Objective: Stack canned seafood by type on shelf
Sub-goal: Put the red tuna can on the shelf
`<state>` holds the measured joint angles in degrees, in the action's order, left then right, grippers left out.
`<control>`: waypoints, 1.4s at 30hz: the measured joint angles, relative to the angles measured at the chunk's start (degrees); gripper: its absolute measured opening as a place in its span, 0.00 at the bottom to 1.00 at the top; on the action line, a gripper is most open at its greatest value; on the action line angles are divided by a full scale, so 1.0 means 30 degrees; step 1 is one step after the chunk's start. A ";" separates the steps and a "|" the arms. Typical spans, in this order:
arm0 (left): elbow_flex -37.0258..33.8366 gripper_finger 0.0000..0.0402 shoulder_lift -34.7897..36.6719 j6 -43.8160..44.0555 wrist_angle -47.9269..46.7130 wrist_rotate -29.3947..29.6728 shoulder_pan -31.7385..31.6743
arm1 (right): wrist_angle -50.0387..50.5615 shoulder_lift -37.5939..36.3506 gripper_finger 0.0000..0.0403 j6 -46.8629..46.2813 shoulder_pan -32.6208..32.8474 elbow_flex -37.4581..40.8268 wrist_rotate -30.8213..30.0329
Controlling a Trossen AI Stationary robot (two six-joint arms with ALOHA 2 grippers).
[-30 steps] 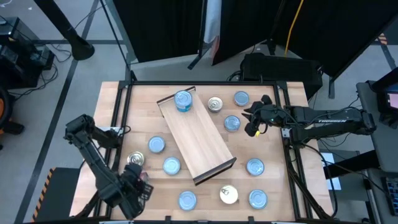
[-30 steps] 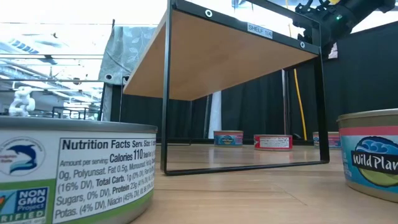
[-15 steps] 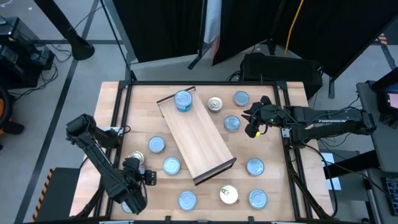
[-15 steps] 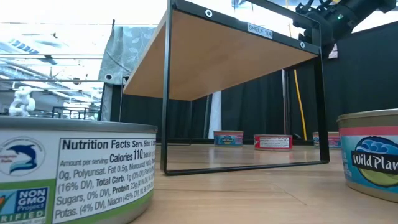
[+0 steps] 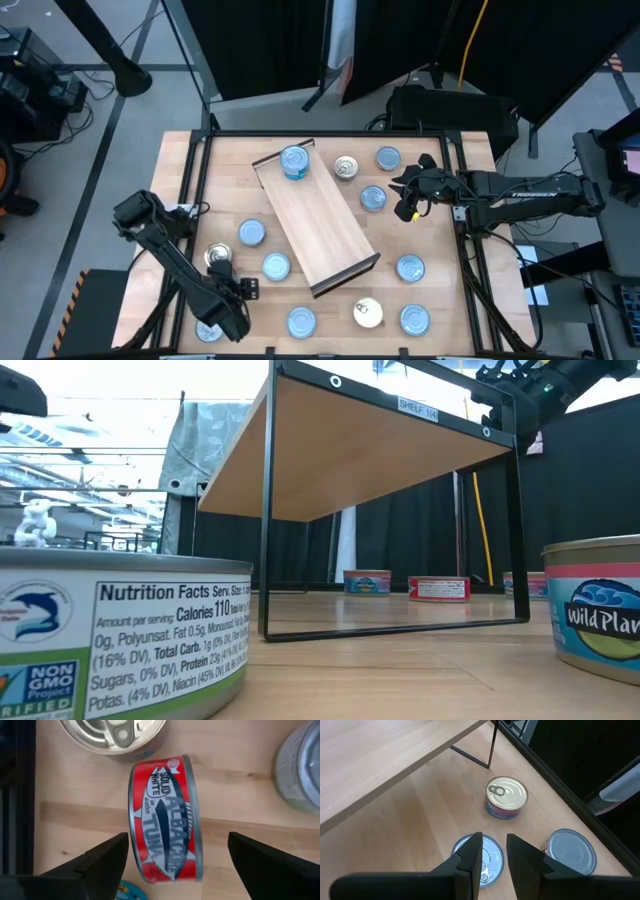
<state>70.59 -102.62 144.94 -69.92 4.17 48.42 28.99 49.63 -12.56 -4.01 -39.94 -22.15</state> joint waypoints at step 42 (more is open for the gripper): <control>0.4437 0.34 0.5331 -2.1587 0.3237 1.3913 -0.9835 | -0.6425 0.0213 0.20 0.2223 -0.0007 0.0000 0.2499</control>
<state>83.90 -86.63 80.18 -60.21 45.91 18.92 9.72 50.26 -5.89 -4.03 -39.94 -14.66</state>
